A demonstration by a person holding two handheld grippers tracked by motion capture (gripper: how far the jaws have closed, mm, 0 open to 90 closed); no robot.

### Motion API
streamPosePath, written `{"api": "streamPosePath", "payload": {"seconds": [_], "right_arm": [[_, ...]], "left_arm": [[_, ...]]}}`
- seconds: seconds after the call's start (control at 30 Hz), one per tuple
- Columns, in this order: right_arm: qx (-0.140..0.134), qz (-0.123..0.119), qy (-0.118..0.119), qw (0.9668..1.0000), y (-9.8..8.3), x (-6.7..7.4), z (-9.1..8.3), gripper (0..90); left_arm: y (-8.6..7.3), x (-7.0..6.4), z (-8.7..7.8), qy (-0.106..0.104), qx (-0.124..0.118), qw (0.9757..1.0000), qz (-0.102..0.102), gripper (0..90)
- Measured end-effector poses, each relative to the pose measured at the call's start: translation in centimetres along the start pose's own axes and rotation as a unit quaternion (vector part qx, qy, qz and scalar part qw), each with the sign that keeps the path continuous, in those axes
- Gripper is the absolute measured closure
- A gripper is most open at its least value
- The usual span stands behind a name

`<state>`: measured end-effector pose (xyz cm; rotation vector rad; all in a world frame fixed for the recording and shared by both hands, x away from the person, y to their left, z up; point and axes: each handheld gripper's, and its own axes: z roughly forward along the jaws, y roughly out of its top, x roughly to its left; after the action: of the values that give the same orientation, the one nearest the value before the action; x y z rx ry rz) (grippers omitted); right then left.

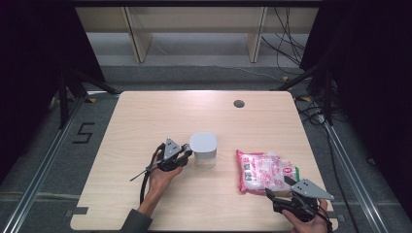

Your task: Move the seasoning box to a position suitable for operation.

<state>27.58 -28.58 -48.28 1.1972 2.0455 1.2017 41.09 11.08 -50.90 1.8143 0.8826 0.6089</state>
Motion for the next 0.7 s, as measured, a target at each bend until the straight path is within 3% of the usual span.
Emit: {"api": "streamPosePath", "payload": {"seconds": [0.17,0.2,0.3,0.4,0.43,0.6,0.63,0.7], "right_arm": [[-0.001,-0.005,-0.001,1.0000,0.0,0.1,0.2,20.5],[0.000,-0.006,0.000,1.0000,0.0,0.1,0.2,20.5],[0.002,0.001,0.005,1.0000,0.0,0.1,0.1,20.5],[0.002,-0.009,-0.004,1.0000,0.0,0.0,0.1,20.5],[0.002,-0.002,0.001,1.0000,0.0,0.1,0.1,20.5],[0.003,-0.001,0.007,1.0000,0.0,0.1,0.1,20.5],[0.003,-0.001,0.007,1.0000,0.0,0.1,0.1,20.5],[0.002,-0.005,0.006,1.0000,0.0,0.2,0.1,20.5]], "left_arm": [[-0.1,-0.5,-0.2,-0.017,-0.001,0.9998,0.006,70.8],[-0.1,-1.0,-0.2,-0.030,-0.001,0.9995,0.011,70.8],[0.0,-1.7,-0.2,-0.044,0.001,0.9989,0.015,70.7],[0.2,-2.0,-0.1,-0.041,0.008,0.9989,0.021,71.0],[0.2,-2.0,-0.1,-0.045,0.007,0.9989,0.011,70.9],[0.1,-2.0,-0.2,-0.045,0.007,0.9989,0.009,70.3],[0.2,-1.9,-0.2,-0.050,0.010,0.9986,0.014,70.3],[0.2,-1.6,-0.5,-0.062,0.009,0.9980,0.002,66.8]]}}
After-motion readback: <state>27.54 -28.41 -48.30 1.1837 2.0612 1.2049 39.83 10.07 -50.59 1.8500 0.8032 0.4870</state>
